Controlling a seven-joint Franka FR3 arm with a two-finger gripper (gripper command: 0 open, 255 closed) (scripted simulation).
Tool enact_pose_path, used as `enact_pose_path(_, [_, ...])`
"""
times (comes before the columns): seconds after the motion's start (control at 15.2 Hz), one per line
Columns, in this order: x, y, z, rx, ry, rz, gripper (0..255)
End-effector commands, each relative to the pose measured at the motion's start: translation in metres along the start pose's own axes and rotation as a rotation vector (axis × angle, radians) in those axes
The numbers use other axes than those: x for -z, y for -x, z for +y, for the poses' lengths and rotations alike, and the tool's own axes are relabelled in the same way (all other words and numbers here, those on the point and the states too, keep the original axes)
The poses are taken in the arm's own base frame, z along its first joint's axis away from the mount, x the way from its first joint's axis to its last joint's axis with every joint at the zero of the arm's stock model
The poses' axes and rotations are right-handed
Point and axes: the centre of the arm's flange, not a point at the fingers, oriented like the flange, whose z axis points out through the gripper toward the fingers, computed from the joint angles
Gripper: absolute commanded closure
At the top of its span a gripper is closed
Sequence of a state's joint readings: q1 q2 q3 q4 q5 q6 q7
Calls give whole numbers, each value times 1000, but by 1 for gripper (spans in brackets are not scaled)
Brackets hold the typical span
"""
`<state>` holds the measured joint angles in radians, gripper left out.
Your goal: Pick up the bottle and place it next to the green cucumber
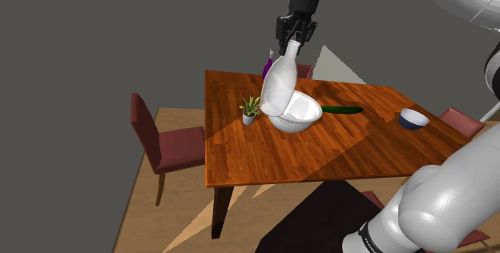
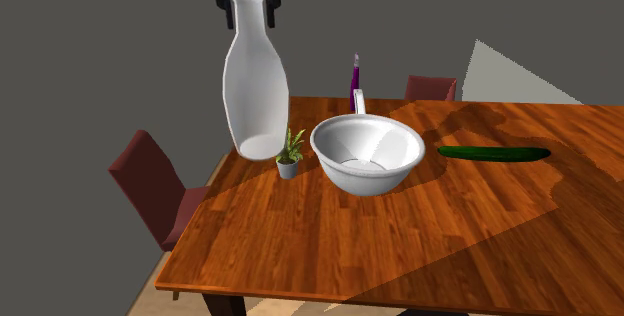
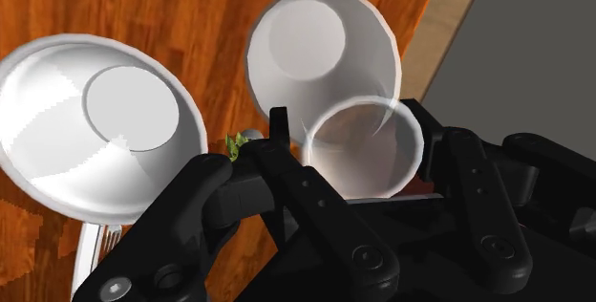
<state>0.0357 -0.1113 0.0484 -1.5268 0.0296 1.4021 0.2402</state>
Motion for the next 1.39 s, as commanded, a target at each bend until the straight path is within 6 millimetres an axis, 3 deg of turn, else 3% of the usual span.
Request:
enact_pose_path(0.0, [11, 1, -1, 0, 0, 0, 255])
enact_pose_path(0.66, [61, 2, -2, 0, 0, 0, 255])
enact_pose_path(1.32, [16, 0, 122, 0, 0, 0, 255])
